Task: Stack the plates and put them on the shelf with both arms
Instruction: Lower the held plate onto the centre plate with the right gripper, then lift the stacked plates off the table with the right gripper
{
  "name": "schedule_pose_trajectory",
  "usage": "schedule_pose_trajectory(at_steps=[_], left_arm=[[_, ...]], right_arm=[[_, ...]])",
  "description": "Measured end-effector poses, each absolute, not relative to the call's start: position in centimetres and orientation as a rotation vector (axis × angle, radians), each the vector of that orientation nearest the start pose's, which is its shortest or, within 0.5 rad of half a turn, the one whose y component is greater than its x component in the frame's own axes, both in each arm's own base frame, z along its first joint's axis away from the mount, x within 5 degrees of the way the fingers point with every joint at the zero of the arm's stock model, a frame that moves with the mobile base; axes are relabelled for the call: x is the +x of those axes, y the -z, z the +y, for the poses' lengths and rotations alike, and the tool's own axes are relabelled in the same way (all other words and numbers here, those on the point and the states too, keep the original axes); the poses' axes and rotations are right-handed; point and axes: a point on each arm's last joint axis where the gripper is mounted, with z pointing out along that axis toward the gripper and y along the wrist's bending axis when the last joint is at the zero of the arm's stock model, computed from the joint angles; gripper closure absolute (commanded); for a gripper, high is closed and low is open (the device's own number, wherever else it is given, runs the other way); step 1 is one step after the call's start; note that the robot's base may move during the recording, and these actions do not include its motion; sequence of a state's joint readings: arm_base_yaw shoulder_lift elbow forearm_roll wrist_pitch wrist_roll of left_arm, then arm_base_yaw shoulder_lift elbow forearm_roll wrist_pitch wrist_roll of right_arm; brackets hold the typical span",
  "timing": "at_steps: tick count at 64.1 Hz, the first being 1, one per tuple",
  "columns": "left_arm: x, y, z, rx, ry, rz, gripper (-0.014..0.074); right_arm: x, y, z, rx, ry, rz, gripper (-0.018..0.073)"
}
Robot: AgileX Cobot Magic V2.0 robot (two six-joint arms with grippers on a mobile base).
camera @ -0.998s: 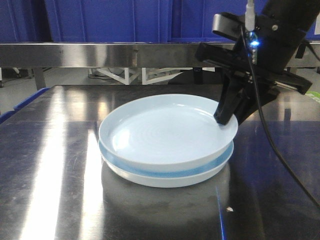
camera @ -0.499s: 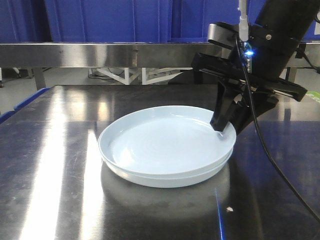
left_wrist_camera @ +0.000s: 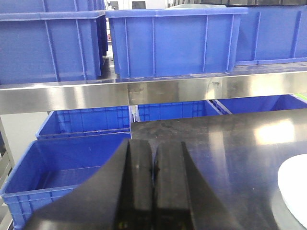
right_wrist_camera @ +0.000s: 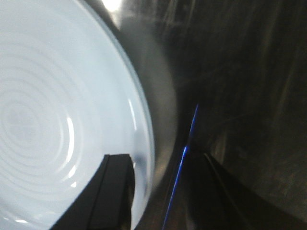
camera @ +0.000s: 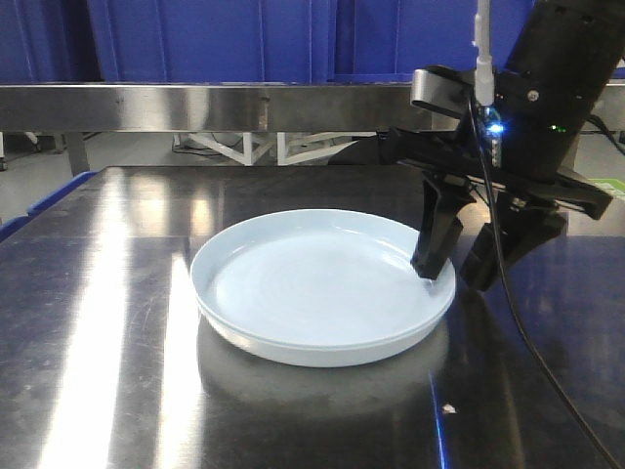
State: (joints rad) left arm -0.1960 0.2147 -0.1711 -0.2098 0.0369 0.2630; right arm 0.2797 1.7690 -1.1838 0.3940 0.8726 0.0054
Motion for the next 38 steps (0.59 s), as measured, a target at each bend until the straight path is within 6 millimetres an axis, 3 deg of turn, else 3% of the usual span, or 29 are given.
schedule_pose_trajectory(at_steps=[33,38], left_arm=[[7.1,-25.4,-1.5,0.200,0.118,1.552,0.0516],[7.1,-25.4,-1.5,0.200,0.118,1.552,0.0516]], right_arm=[[32.5,-20.7,13.1,0.001,-0.589,2.898,0.0202],[32.4,-20.7,13.3,0.020,-0.597,2.899,0.0238]])
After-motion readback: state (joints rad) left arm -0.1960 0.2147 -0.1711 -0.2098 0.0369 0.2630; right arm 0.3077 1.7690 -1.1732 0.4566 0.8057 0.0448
